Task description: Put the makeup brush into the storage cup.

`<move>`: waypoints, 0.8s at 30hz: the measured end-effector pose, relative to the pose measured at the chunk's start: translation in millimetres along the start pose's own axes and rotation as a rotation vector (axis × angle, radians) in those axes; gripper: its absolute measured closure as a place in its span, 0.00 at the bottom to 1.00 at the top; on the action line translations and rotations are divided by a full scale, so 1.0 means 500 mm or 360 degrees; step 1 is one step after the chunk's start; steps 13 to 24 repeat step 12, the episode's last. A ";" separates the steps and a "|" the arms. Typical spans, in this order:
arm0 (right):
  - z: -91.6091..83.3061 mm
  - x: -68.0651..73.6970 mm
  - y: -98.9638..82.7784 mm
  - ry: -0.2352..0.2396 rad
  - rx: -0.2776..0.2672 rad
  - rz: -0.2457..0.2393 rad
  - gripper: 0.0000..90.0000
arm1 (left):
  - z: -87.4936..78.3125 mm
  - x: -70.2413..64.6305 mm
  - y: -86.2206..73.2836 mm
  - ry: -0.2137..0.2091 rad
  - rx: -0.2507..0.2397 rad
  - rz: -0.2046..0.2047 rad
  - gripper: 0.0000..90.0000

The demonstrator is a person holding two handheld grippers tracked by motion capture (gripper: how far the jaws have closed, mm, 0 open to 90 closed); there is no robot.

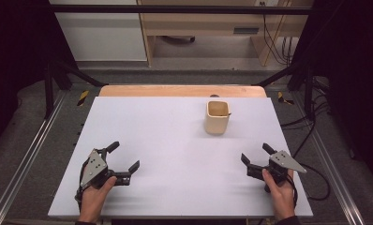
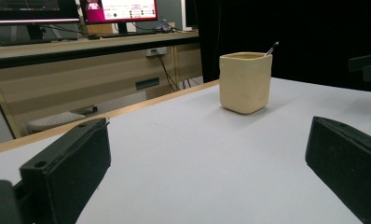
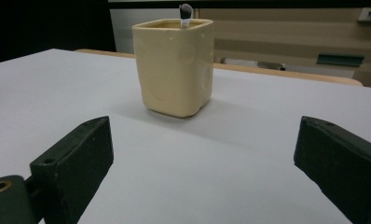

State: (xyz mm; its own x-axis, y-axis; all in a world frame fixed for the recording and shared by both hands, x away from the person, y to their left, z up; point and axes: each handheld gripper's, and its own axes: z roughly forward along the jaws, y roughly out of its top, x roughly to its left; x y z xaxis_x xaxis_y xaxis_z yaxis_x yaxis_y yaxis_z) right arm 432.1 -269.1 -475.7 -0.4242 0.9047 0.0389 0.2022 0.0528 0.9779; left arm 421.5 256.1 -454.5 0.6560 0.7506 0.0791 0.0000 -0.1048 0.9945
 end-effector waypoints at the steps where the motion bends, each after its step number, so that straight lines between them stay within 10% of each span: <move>1: 0.000 0.002 -0.004 -0.0008 -0.0015 -0.0006 0.06 | -0.001 0.001 0.000 0.0001 0.0001 0.0001 0.00; 24: -0.015 0.007 -0.013 0.0034 -0.0137 -0.0115 0.07 | -0.005 0.013 -0.002 0.0035 -0.0003 -0.0013 0.00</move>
